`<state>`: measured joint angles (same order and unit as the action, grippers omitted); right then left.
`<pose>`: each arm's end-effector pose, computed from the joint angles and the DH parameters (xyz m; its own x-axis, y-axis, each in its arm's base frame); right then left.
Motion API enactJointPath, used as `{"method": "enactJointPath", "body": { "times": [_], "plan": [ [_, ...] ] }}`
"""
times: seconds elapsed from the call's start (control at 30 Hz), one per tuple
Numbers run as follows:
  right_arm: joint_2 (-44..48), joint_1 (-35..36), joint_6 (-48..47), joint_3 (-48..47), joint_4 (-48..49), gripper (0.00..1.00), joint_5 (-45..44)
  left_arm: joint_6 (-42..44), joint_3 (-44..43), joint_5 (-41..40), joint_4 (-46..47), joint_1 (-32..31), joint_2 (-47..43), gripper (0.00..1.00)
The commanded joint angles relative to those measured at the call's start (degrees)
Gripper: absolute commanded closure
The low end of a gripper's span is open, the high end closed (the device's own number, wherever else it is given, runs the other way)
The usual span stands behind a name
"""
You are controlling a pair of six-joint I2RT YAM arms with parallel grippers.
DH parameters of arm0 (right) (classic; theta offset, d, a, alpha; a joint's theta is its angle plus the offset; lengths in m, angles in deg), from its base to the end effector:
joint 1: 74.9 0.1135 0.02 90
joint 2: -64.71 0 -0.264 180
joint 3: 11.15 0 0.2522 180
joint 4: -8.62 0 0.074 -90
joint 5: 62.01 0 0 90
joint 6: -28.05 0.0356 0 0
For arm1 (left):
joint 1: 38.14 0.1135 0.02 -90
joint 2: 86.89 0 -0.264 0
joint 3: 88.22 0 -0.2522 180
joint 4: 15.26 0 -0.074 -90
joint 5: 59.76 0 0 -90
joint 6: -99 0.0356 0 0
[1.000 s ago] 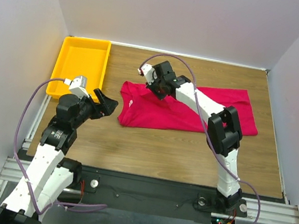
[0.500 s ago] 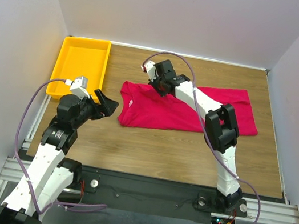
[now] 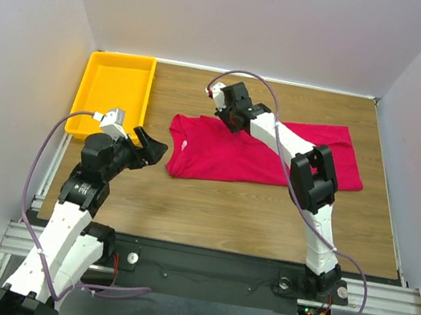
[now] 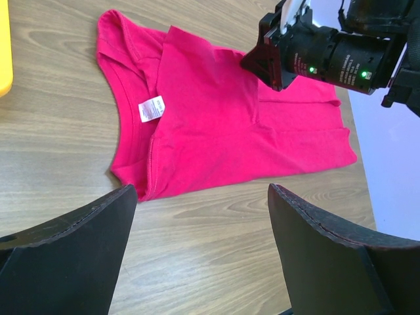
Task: Fold and stack the t-shirts
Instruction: Fold the tshirt
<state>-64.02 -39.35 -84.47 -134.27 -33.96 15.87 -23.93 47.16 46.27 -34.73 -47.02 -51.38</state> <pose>0.4182 0.2897 0.2137 -0.3861 -0.7362 -0.5559 -0.6522 0.6440 -0.3999 0.1571 -0.0345 0.2873 -0.3757 -0.4701 -0.7987 0.2532 0.7769 -0.5764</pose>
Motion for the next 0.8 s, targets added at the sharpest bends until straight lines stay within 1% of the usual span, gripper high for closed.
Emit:
{"method": "enactJointPath", "body": {
  "times": [0.0, 0.13, 0.2, 0.23, 0.3, 0.47, 0.57, 0.6, 0.67, 0.7, 0.73, 0.77],
  "plan": [
    [-0.2, -0.5, 0.8, -2.3, 3.5, 0.84, -1.5, 0.2, 0.5, 0.9, 3.0, 0.4, -0.2, 0.08],
    [-0.6, -0.6, 0.8, -2.4, 3.9, 0.79, -1.3, 0.2, 0.7, 0.9, 3.0, 0.4, -0.2, 0.08],
    [-1.0, -0.6, 0.7, -2.8, 3.9, 0.74, -1.5, 0.1, 0.8, 1.0, 3.1, 0.4, -0.2, 0.08],
    [-1.1, -0.7, 0.8, -3.1, 3.9, 0.68, -1.6, 0.1, 0.8, 1.1, 3.1, 0.4, -0.1, 0.08],
    [-1.5, -0.7, 0.7, -3.7, 3.9, 0.61, -2.6, 0.1, 1.0, 1.1, 3.1, 0.4, -0.3, 0.08],
    [-0.8, -2.1, 0.6, -6.0, 4.1, 0.60, -5.2, 0.1, 1.1, 1.2, 3.1, 0.4, -0.2, 0.08],
    [2.8, -3.3, 1.6, -3.3, 4.0, 0.61, 0.5, 0.0, 1.4, 1.8, 3.4, 0.4, 0.1, 0.08],
    [4.1, -3.5, 1.5, -1.7, 3.9, 0.61, 6.8, -0.5, 1.7, 2.7, 4.3, 0.4, 0.3, 0.08],
    [9.1, -4.2, 1.1, 2.6, 3.5, 0.61, 15.1, -1.1, 2.2, 4.0, 5.2, 0.4, 1.4, 0.08],
    [11.2, -4.3, -0.1, 7.6, 3.2, 0.61, 23.4, -1.4, 2.7, 5.1, 5.4, 0.4, 1.9, 0.08],
    [13.0, -4.7, -0.4, 10.1, 3.1, 0.61, 27.2, -2.2, 3.1, 5.8, 5.5, 0.4, 3.2, 0.08],
    [14.8, -5.0, -0.9, 12.3, 2.6, 0.59, 31.1, -2.5, 3.7, 6.3, 5.5, 0.4, 4.0, 0.08]
  ]
}}
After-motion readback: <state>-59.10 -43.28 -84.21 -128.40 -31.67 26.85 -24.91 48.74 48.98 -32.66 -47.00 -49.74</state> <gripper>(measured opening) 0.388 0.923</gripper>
